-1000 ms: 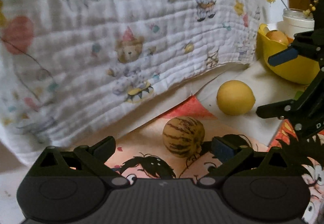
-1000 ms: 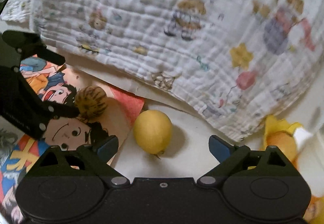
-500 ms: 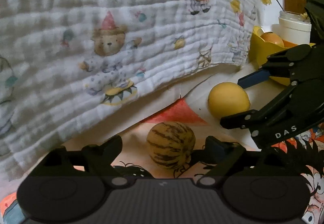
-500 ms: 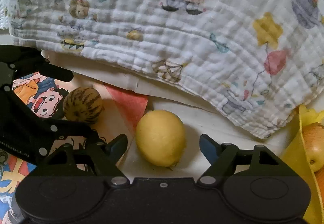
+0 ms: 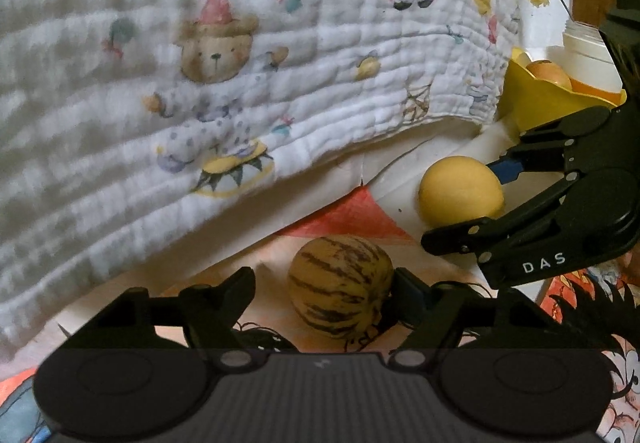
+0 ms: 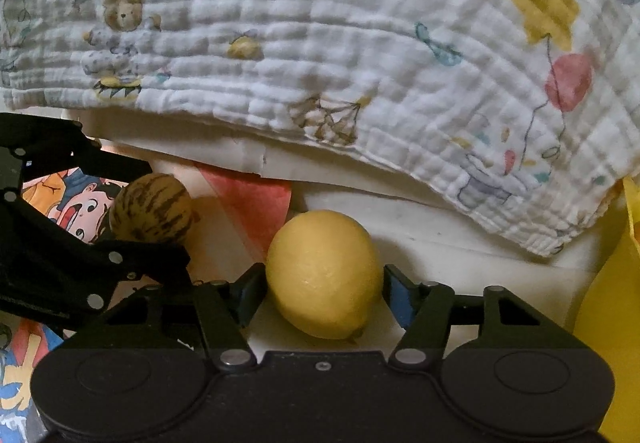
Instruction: Organize fruits
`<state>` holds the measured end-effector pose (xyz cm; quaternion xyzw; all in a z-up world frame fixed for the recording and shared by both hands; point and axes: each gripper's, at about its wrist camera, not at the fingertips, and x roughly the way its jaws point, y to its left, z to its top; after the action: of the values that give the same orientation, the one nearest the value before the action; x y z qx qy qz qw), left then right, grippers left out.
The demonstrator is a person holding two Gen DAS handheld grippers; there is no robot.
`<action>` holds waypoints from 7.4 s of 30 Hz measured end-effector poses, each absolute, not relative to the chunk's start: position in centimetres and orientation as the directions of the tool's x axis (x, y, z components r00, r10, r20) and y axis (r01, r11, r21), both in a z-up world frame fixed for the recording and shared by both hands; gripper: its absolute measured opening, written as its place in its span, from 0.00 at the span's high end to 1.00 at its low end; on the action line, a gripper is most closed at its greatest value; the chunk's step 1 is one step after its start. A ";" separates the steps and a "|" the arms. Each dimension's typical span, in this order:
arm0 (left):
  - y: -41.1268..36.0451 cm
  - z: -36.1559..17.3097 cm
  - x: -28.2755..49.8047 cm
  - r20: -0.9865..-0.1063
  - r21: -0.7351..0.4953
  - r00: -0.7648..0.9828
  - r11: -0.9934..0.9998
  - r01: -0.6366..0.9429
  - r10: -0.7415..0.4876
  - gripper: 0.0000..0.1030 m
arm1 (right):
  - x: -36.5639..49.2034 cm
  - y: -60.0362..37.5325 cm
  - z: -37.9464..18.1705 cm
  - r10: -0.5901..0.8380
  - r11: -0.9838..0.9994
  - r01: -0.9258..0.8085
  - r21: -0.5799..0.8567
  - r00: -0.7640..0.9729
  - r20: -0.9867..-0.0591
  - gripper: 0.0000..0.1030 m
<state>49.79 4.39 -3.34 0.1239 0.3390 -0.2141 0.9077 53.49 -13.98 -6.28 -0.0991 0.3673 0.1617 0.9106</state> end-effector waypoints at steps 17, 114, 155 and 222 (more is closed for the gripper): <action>3.7 -3.4 49.8 -0.682 0.039 0.659 0.884 0.465 -0.317 0.44 | 52.8 -13.9 -6.0 0.221 0.933 -0.355 -0.052 0.683 -0.696 0.44; -10.3 -1.3 28.3 -0.753 -0.006 0.436 0.667 0.745 -0.493 0.44 | 15.9 -21.5 -2.0 0.332 0.875 -0.482 -0.040 0.659 -0.675 0.44; -9.0 -0.1 27.1 -0.733 0.031 0.493 0.701 0.713 -0.469 0.33 | 15.5 -21.8 -2.4 0.322 0.903 -0.429 -0.005 0.685 -0.654 0.42; 4.0 2.5 4.8 -0.488 -0.051 0.872 0.999 0.010 -0.034 0.01 | 7.5 -21.1 0.0 0.332 0.943 -0.274 0.191 0.831 -0.447 0.01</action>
<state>4.83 4.01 2.49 -0.0236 0.2526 -0.0116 0.9672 7.51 -21.13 0.02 0.0594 0.2437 0.1584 0.9550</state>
